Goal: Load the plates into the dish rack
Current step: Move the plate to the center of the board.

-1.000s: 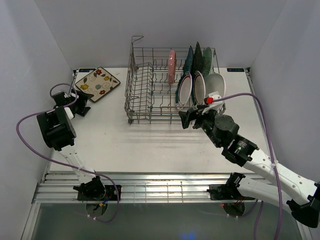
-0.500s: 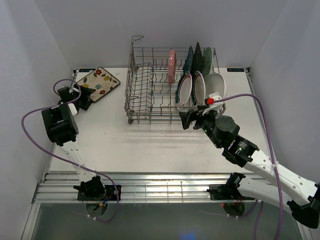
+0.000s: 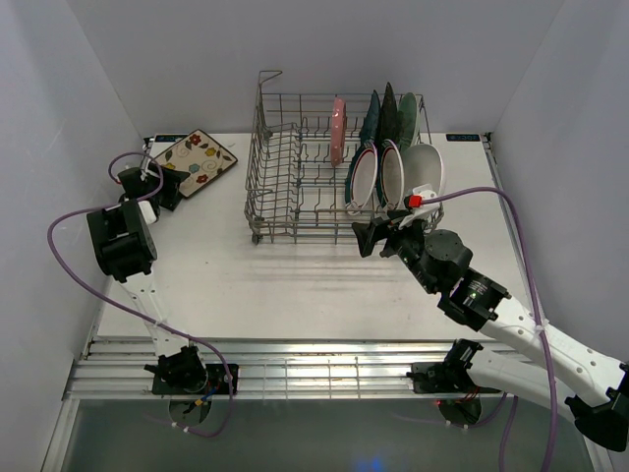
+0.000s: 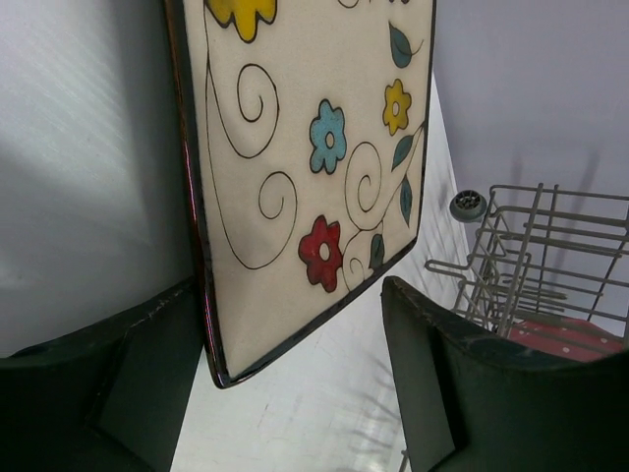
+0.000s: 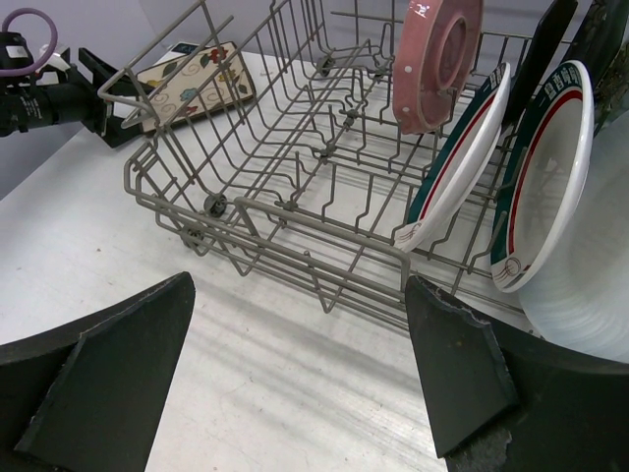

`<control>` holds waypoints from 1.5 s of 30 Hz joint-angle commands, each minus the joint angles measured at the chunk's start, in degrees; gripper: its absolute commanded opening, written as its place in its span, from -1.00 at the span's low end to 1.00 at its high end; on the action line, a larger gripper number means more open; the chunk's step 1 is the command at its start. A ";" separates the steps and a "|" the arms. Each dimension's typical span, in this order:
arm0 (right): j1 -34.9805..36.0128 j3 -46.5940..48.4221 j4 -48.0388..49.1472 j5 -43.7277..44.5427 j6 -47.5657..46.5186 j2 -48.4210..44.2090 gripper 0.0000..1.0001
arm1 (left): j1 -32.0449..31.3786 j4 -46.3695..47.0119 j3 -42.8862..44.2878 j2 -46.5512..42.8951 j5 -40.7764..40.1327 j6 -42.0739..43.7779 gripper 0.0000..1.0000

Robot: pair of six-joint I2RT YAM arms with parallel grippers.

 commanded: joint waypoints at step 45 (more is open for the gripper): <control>0.28 -3.10 3.37 -3.55 3.05 -3.50 0.84 | 1.48 -2.42 -10.44 -17.58 4.17 7.22 -1.00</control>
